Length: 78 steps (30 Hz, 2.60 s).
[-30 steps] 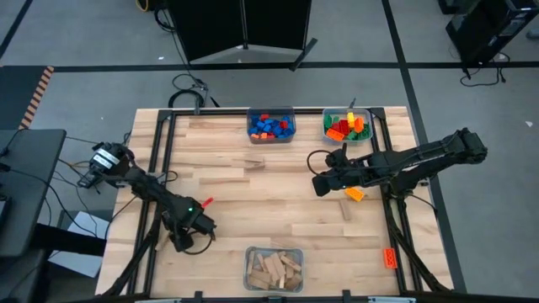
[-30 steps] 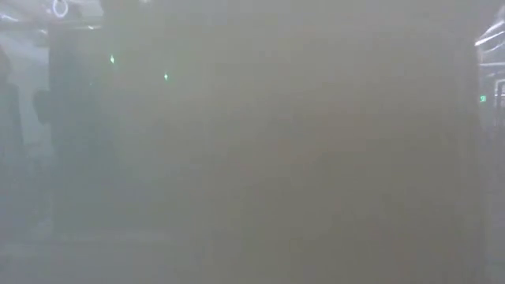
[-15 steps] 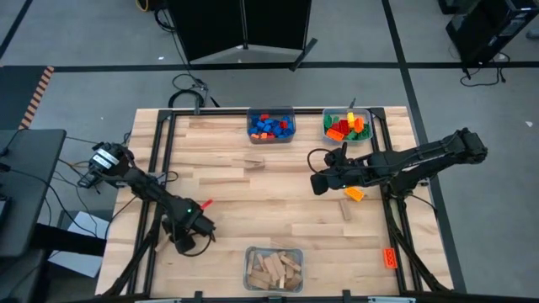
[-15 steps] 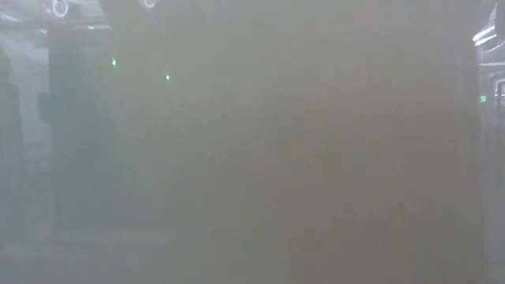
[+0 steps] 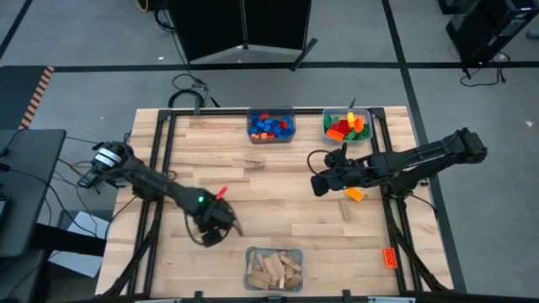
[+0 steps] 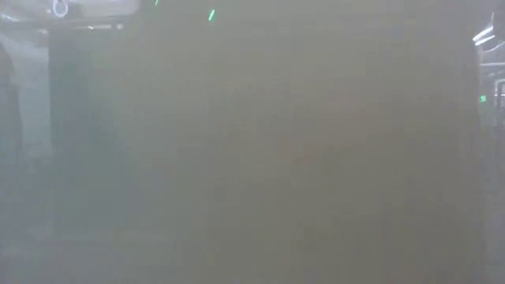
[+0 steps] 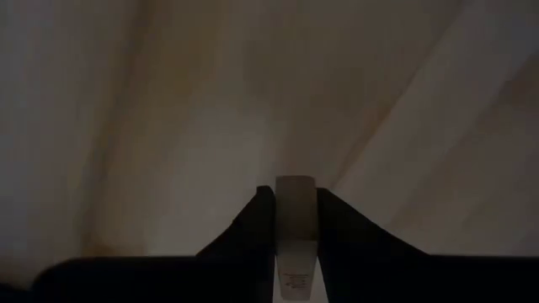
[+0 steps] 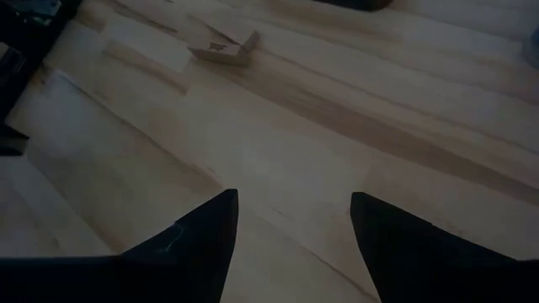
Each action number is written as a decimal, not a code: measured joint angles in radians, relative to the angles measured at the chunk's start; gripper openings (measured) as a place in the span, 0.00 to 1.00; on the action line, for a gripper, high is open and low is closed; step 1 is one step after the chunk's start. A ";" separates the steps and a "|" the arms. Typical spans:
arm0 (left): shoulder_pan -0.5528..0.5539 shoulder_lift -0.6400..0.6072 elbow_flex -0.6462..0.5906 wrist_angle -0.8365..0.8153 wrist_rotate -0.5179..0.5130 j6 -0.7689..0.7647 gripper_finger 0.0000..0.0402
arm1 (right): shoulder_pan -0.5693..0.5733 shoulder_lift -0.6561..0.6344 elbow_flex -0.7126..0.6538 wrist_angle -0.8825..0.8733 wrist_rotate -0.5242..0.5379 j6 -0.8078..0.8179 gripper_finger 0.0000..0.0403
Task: Sort blocks by size
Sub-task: Put the brown block into the gray bin
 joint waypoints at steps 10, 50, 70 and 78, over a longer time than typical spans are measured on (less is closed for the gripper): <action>0.086 0.000 0.356 0.055 -0.235 0.370 0.16 | 0.000 0.000 0.000 -0.001 -0.007 0.013 0.61; -0.140 0.492 0.859 0.069 -0.314 -0.274 0.16 | 0.832 0.000 0.000 -0.394 0.070 0.665 0.61; -0.140 0.488 0.897 0.081 -0.302 -0.465 0.60 | 0.975 0.000 0.000 -0.393 0.136 0.799 0.61; 0.006 0.488 0.929 0.032 -0.271 -0.364 0.60 | 0.975 0.000 0.000 -0.393 0.136 0.814 0.61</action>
